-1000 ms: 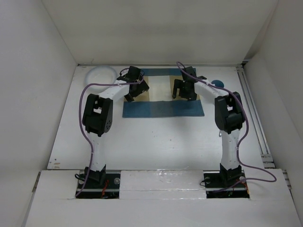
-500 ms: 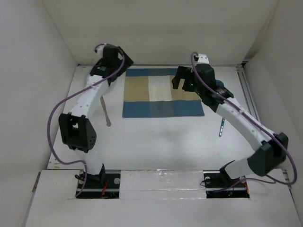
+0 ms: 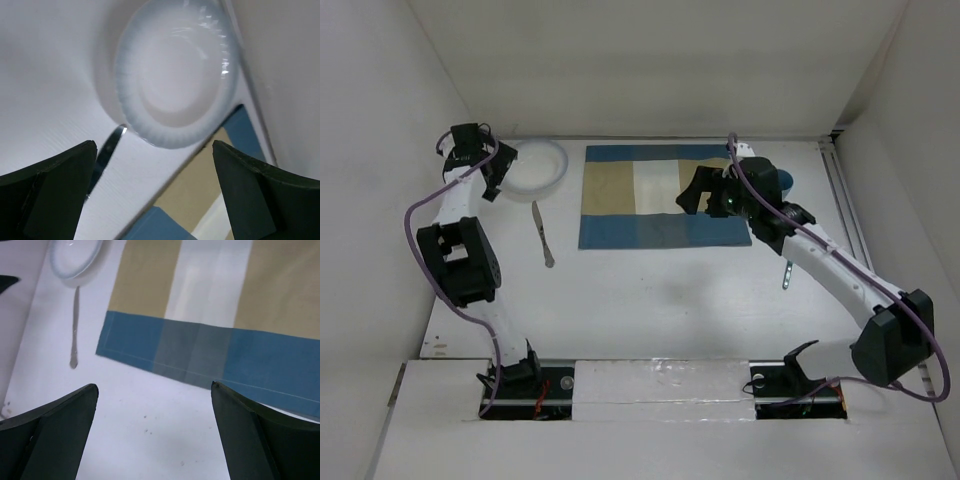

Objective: Set the dinner table for one person

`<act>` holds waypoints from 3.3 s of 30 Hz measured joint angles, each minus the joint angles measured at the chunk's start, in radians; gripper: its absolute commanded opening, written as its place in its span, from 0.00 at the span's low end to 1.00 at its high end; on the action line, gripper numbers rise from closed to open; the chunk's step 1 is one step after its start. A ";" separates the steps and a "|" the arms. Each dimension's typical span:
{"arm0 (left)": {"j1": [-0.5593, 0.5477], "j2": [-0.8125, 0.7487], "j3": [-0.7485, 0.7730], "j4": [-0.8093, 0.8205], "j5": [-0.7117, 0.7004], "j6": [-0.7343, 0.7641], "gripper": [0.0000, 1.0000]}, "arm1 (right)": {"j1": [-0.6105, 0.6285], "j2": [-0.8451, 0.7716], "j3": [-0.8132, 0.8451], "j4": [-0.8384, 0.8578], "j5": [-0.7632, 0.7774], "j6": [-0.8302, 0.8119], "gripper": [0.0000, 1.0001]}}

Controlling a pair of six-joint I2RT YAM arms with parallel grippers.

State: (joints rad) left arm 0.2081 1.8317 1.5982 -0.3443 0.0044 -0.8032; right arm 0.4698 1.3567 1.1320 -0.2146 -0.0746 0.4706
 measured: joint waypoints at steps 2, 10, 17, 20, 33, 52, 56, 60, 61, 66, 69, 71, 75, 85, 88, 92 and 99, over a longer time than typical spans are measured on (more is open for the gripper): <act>0.029 0.060 -0.018 0.003 0.029 -0.010 1.00 | 0.011 -0.014 -0.002 0.005 -0.051 -0.004 1.00; 0.060 0.252 -0.019 0.017 0.066 -0.026 1.00 | 0.078 -0.128 -0.014 0.038 -0.117 -0.047 1.00; 0.053 0.301 0.002 0.094 0.084 -0.040 0.95 | 0.089 -0.159 -0.042 0.058 -0.120 -0.060 1.00; 0.053 0.321 0.013 0.134 0.095 -0.053 0.86 | 0.090 -0.159 -0.058 0.064 -0.121 -0.060 1.00; 0.056 0.431 0.084 0.259 0.211 -0.110 0.00 | 0.094 -0.159 -0.083 0.066 -0.121 -0.059 1.00; 0.006 0.097 -0.137 0.358 0.192 -0.149 0.00 | 0.094 -0.161 -0.097 0.066 -0.124 -0.055 1.00; 0.008 0.088 -0.137 0.407 0.280 -0.148 0.00 | 0.094 -0.177 -0.101 0.065 -0.114 -0.054 1.00; 0.003 0.089 -0.137 0.446 0.386 -0.149 0.00 | 0.085 -0.215 -0.104 0.064 -0.096 -0.052 1.00; -0.003 0.089 -0.137 0.466 0.410 -0.150 0.00 | 0.081 -0.229 -0.105 0.064 -0.090 -0.052 1.00; -0.092 0.098 -0.137 0.609 0.519 -0.165 0.00 | 0.051 -0.293 -0.116 0.058 -0.065 -0.052 1.00; -0.192 0.133 -0.136 0.718 0.580 -0.185 0.00 | 0.033 -0.320 -0.119 0.048 -0.056 -0.052 1.00; -0.267 0.175 -0.132 0.776 0.618 -0.198 0.00 | 0.022 -0.336 -0.122 0.038 -0.051 -0.052 1.00; -0.393 0.270 -0.130 0.840 0.677 -0.214 0.00 | 0.016 -0.364 -0.134 0.015 -0.038 -0.052 1.00; -0.463 0.412 -0.130 0.946 0.727 -0.259 0.00 | 0.008 -0.389 -0.135 -0.024 -0.030 -0.053 1.00; -0.451 0.415 -0.130 0.963 0.721 -0.262 0.00 | 0.008 -0.390 -0.135 -0.025 -0.029 -0.053 1.00; -0.435 0.417 -0.130 0.979 0.716 -0.264 0.00 | 0.008 -0.390 -0.139 -0.024 -0.029 -0.053 1.00; -0.429 0.447 -0.130 0.998 0.714 -0.264 0.00 | 0.008 -0.386 -0.162 -0.028 -0.029 -0.053 1.00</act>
State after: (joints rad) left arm -0.2211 2.2791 1.4685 0.6540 0.7185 -1.0668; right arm 0.4782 0.9710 0.9703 -0.2424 -0.1040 0.4179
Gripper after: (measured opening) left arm 0.032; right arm 0.999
